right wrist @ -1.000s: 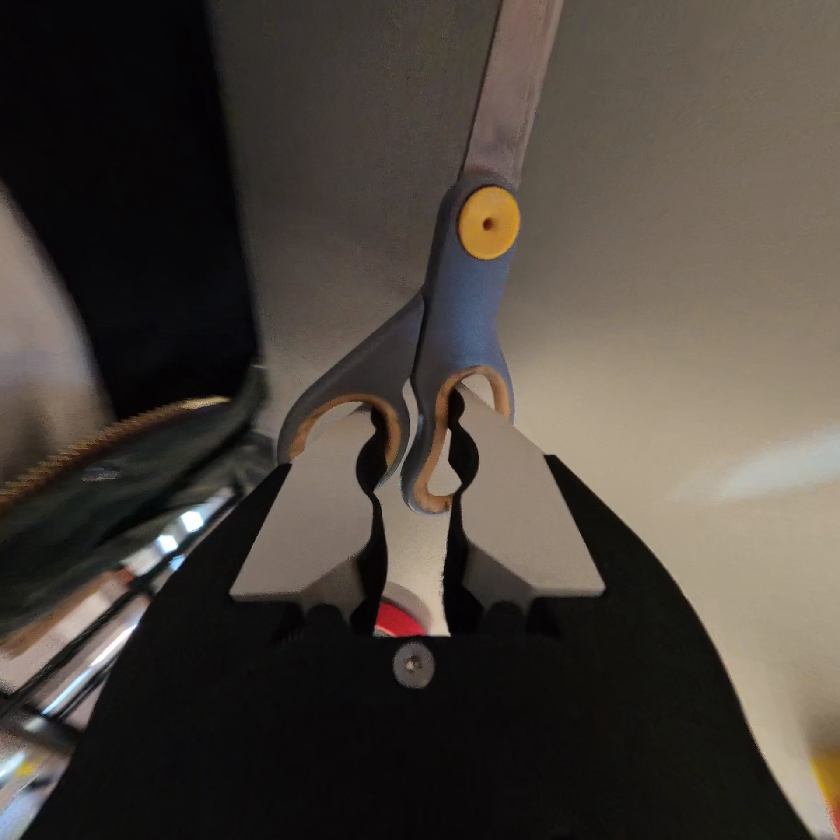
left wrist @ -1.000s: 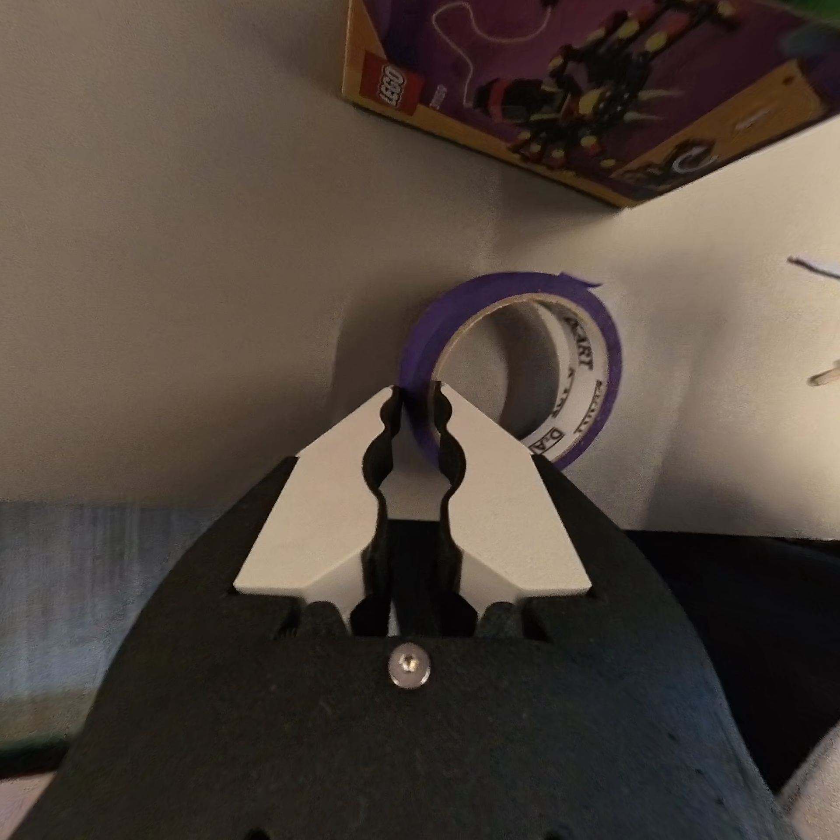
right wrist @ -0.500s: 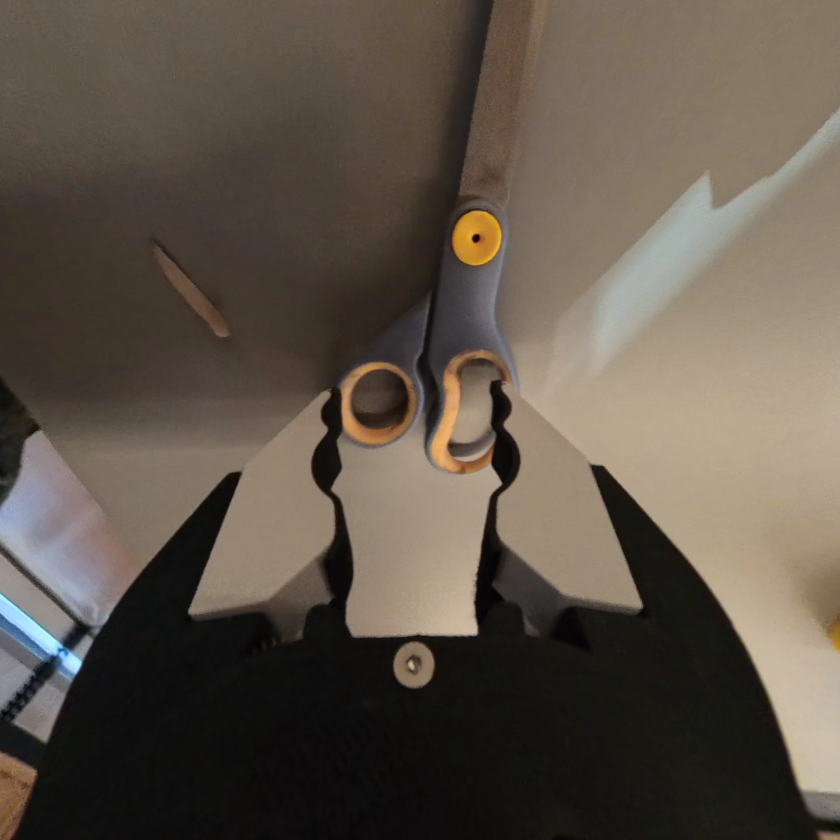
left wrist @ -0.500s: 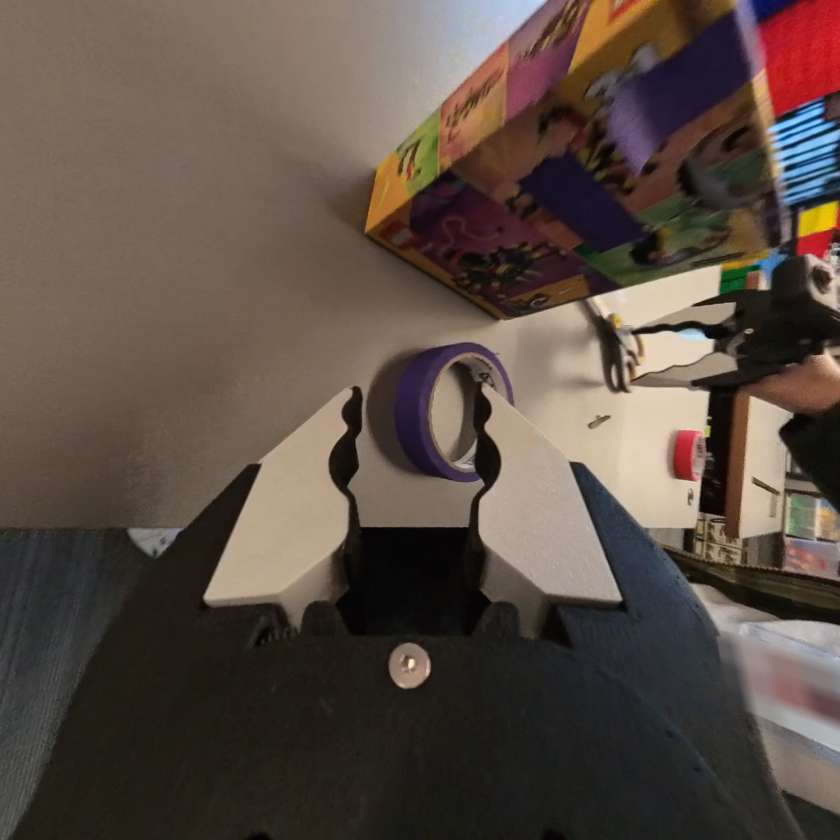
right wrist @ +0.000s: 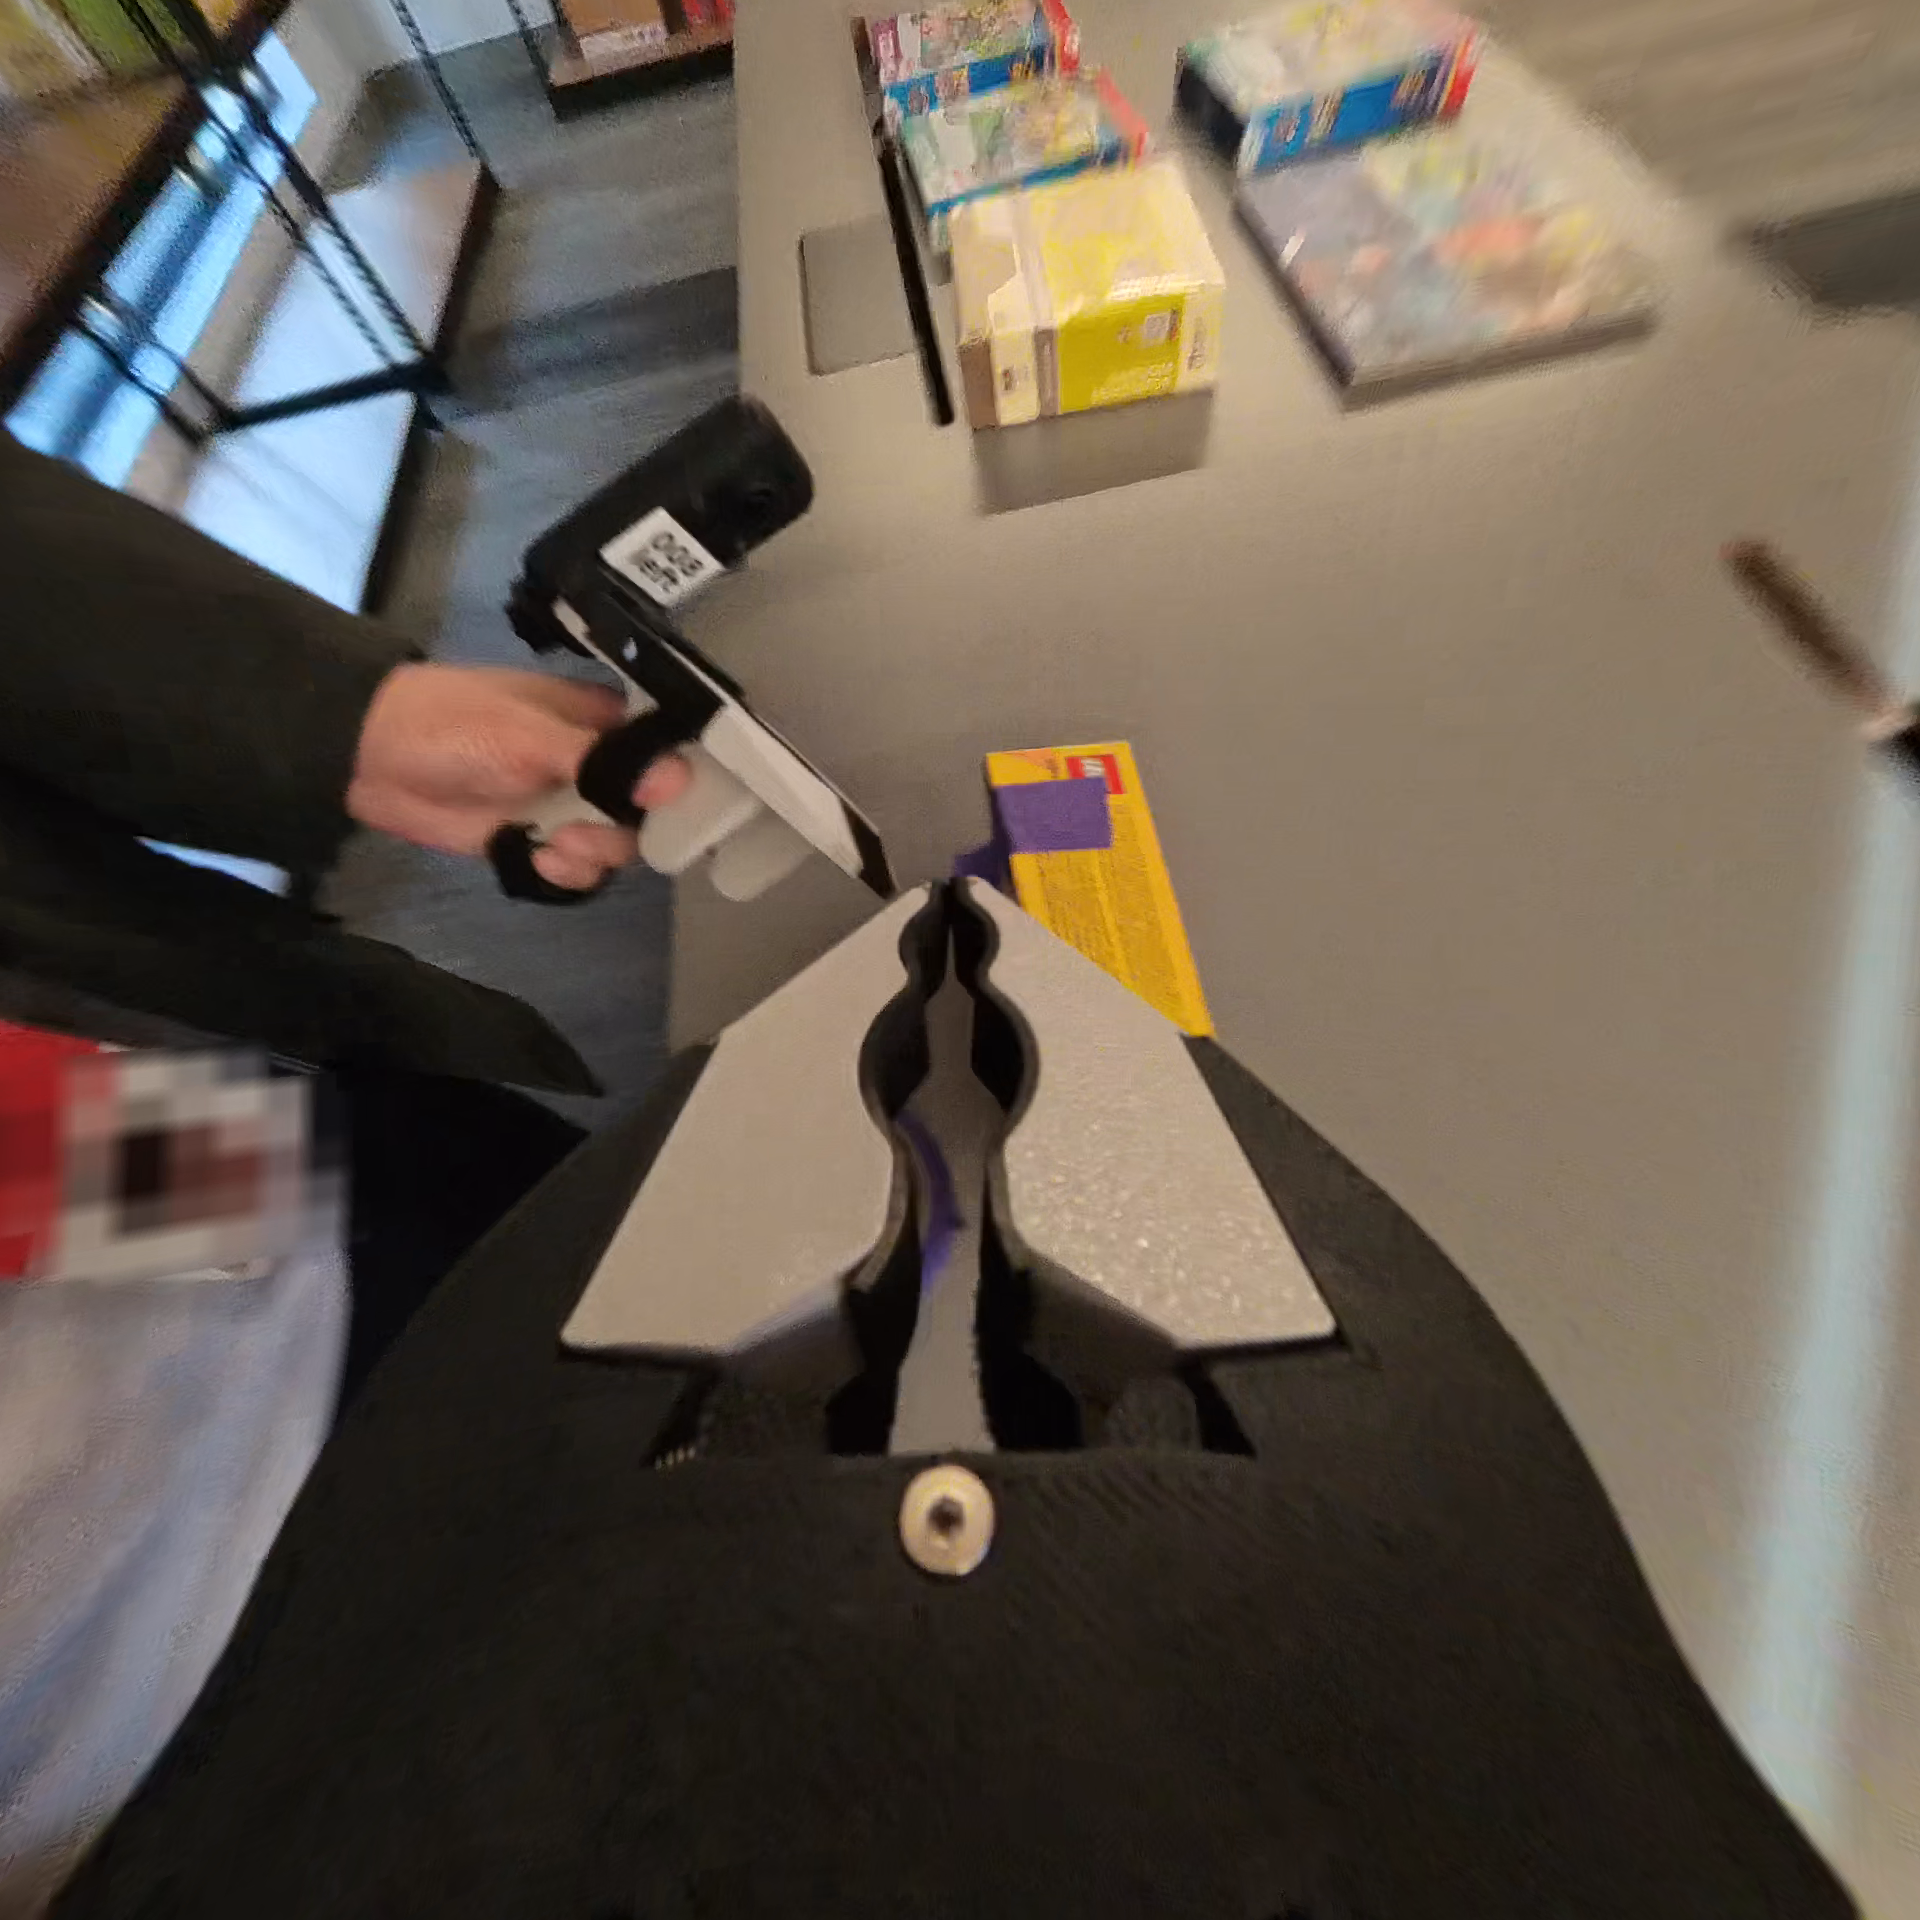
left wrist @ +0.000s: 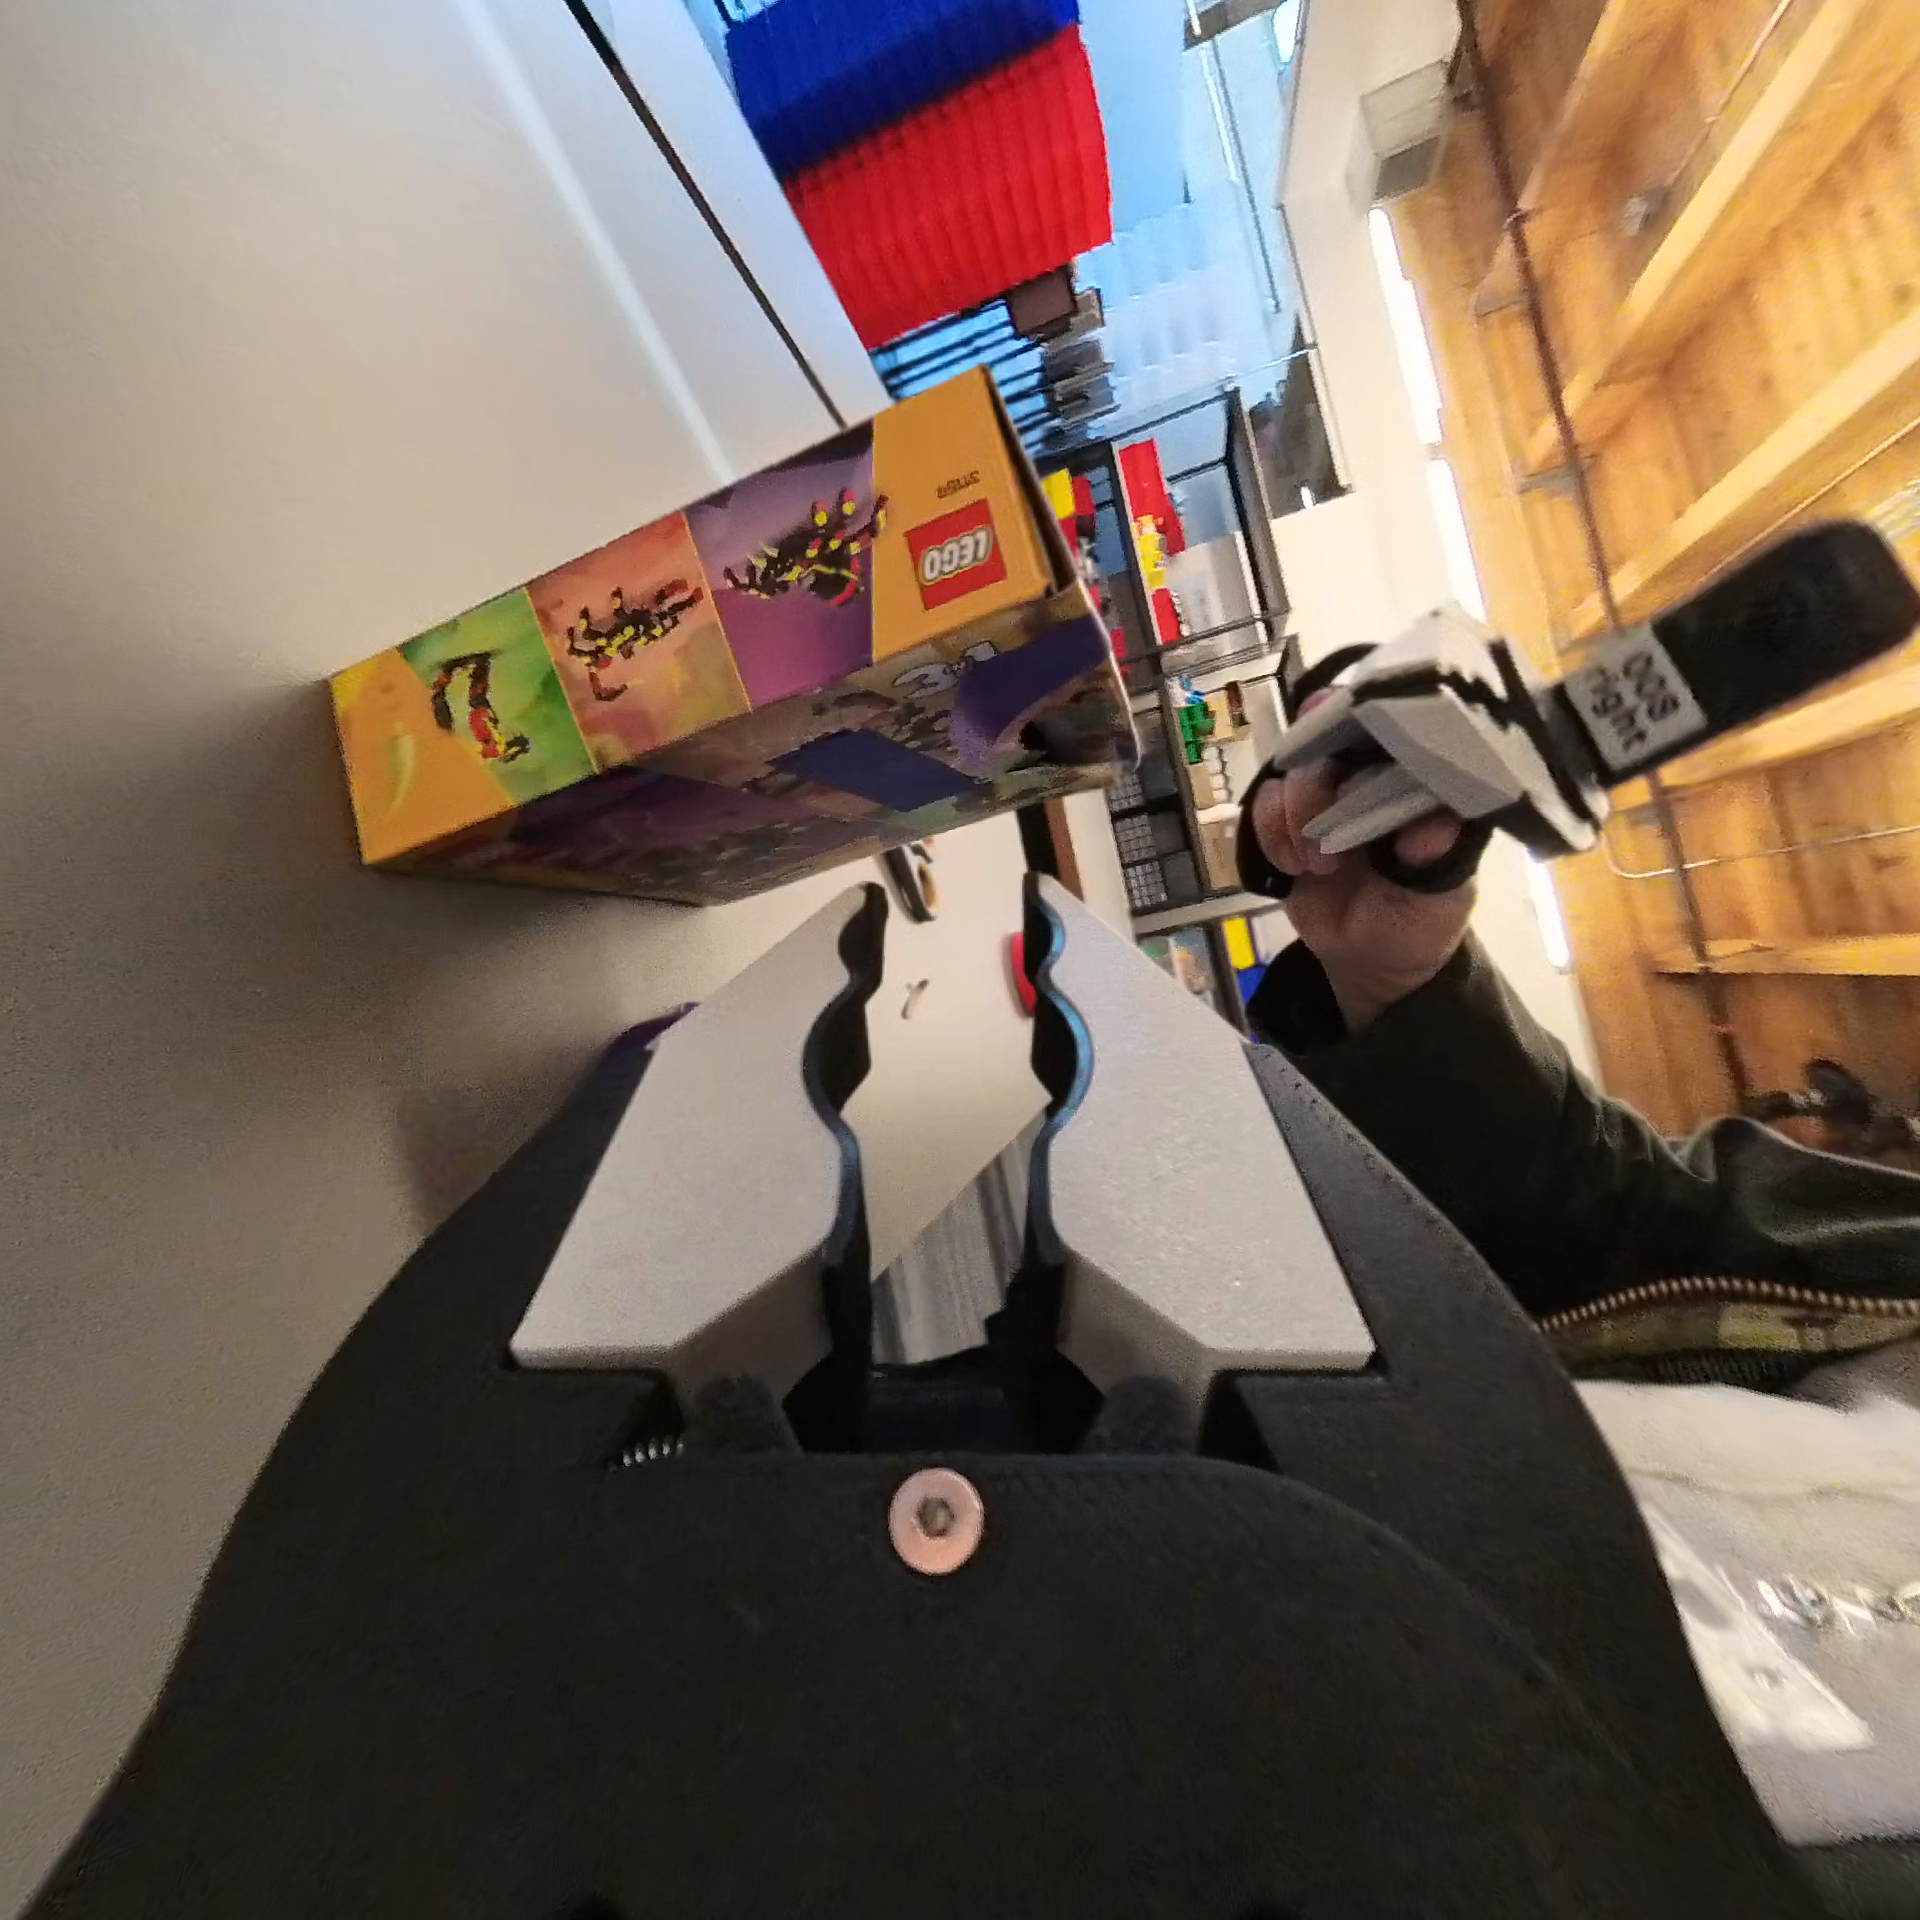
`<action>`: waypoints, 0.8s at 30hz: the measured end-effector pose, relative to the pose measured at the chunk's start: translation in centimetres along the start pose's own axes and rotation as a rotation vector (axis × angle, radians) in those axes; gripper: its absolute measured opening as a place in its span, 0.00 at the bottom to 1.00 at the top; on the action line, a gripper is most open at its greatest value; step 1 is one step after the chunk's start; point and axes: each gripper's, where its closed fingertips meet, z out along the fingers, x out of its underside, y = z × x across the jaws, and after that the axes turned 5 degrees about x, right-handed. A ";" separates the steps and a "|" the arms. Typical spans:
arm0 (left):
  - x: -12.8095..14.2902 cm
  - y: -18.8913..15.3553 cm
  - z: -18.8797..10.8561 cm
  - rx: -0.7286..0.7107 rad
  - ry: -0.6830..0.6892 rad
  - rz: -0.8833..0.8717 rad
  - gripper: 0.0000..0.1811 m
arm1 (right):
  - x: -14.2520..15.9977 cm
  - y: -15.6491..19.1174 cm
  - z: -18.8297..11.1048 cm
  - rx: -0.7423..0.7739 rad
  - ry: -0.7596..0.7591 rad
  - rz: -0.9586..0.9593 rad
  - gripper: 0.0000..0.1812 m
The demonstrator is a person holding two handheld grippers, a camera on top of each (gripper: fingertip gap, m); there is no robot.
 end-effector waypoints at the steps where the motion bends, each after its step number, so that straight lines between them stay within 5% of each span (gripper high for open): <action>1: 0.1 0.3 0.3 0.006 0.006 -0.013 0.12 | 0.0 0.0 1.3 -0.047 0.050 0.076 0.00; 7: 0.0 1.1 0.9 0.016 -0.066 -0.081 0.14 | -1.1 -1.1 4.6 -0.223 0.153 0.427 0.00; 24: -1.8 0.0 2.6 0.123 -0.368 -0.137 0.16 | 0.8 -2.6 5.5 -0.246 0.290 0.447 0.00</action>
